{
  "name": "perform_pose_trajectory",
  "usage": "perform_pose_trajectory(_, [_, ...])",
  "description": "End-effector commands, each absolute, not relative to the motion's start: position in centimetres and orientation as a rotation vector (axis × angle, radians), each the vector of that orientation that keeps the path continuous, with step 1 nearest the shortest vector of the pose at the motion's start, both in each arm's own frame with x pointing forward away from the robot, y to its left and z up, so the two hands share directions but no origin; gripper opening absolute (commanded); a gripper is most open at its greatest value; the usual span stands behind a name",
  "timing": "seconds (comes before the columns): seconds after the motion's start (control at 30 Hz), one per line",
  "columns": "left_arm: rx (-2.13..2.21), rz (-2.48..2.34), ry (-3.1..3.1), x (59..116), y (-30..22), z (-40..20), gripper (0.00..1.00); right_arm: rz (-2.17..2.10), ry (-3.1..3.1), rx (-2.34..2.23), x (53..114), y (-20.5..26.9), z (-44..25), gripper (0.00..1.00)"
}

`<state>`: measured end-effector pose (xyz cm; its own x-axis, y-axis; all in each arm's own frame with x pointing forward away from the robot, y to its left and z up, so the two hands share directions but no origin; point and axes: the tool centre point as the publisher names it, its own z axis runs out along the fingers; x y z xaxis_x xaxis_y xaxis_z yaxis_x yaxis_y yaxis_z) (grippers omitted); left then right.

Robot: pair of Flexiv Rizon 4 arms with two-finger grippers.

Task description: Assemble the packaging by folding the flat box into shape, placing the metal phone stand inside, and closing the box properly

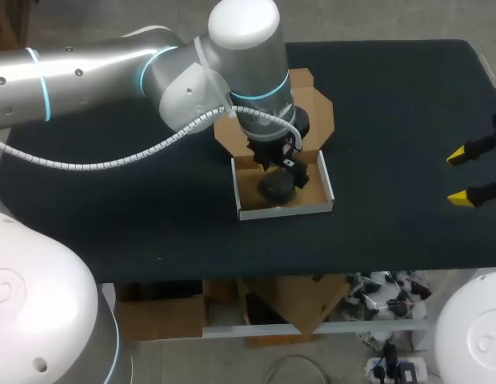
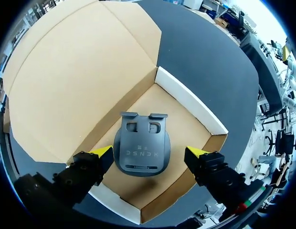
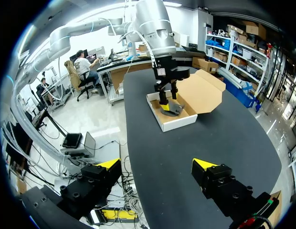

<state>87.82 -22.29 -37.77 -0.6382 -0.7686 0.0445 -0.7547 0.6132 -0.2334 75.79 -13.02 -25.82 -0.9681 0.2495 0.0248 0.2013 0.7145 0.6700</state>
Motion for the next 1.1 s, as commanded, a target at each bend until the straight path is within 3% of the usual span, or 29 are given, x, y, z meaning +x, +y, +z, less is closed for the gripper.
perform_pose_trajectory(0.03, [-1.370, -0.338, 2.725, 87.4, -22.3, -36.9, 1.00, 1.100, 2.844, 0.375, 75.7, -13.0, -25.8, 1.00])
perform_pose_trajectory(1.1, [-1.997, -0.199, 2.393, 86.9, -23.4, -36.8, 1.00, 1.100, 2.844, 0.375, 75.7, -13.0, -25.8, 1.00])
